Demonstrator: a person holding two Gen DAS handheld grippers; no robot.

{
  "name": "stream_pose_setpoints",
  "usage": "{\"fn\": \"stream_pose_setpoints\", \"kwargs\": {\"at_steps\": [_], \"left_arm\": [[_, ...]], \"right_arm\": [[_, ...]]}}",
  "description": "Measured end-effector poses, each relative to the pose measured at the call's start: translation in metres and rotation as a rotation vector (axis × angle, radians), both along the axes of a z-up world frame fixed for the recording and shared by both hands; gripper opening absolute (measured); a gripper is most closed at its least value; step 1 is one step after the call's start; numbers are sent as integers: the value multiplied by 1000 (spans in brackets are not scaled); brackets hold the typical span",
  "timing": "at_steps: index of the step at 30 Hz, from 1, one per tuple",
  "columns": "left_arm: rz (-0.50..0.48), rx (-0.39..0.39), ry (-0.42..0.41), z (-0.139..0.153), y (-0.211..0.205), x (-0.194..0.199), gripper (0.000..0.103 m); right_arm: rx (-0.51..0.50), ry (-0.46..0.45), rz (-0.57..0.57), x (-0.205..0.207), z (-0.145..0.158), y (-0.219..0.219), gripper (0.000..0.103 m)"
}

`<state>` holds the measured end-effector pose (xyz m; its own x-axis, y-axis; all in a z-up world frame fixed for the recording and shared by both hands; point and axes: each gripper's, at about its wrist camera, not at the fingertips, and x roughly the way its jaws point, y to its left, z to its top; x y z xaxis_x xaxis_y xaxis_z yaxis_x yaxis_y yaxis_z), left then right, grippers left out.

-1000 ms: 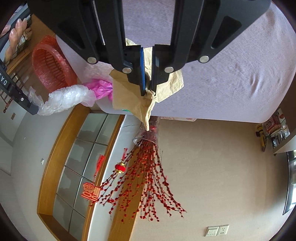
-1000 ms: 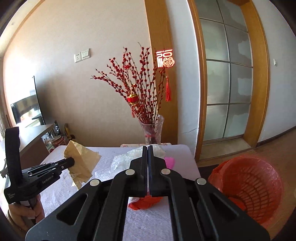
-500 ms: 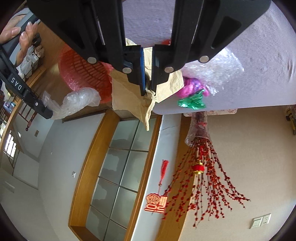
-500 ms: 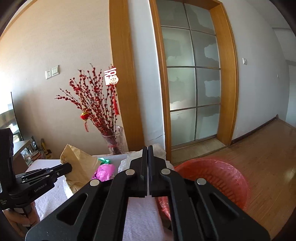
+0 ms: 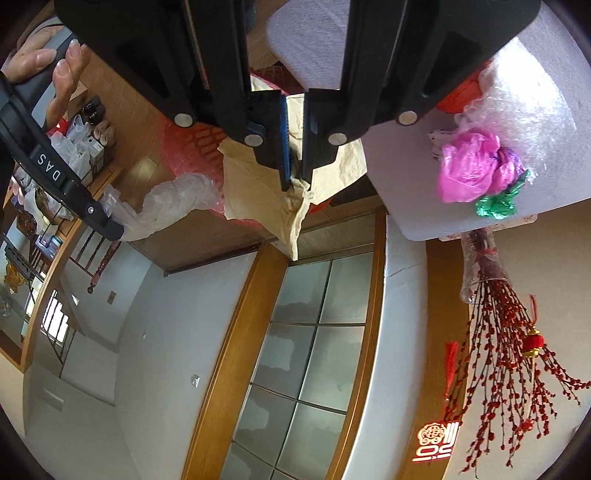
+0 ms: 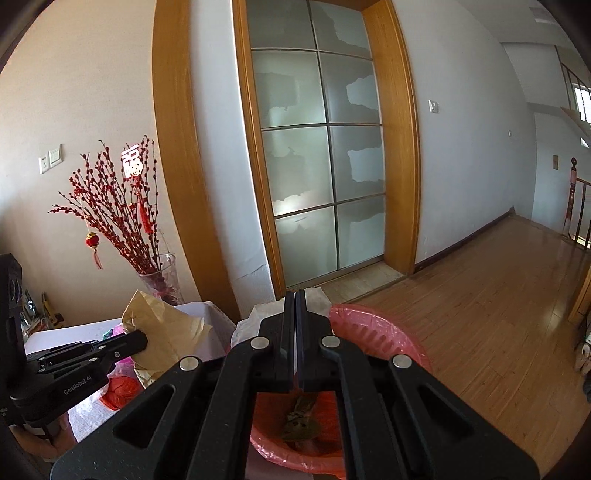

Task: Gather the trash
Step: 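Carry the tan paper and bubble wrap toward the red basket, then open the left tool over the basket while the right tool releases the bubble wrap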

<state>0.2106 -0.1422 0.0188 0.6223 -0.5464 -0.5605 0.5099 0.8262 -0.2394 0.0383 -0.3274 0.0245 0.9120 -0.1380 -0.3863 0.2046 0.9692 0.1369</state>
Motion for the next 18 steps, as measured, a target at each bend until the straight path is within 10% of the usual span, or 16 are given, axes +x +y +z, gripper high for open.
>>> {"fn": "stream_pose_setpoints", "kwargs": {"at_steps": [14,18], "left_arm": [[-75,1,51,-32,-67,27,15],[-71,11,77,-45,-71,37,33]], "right_arm": [[38,28,-53,25,-25,-39,1],[75,51,-68,26,-40,-53,27]]}}
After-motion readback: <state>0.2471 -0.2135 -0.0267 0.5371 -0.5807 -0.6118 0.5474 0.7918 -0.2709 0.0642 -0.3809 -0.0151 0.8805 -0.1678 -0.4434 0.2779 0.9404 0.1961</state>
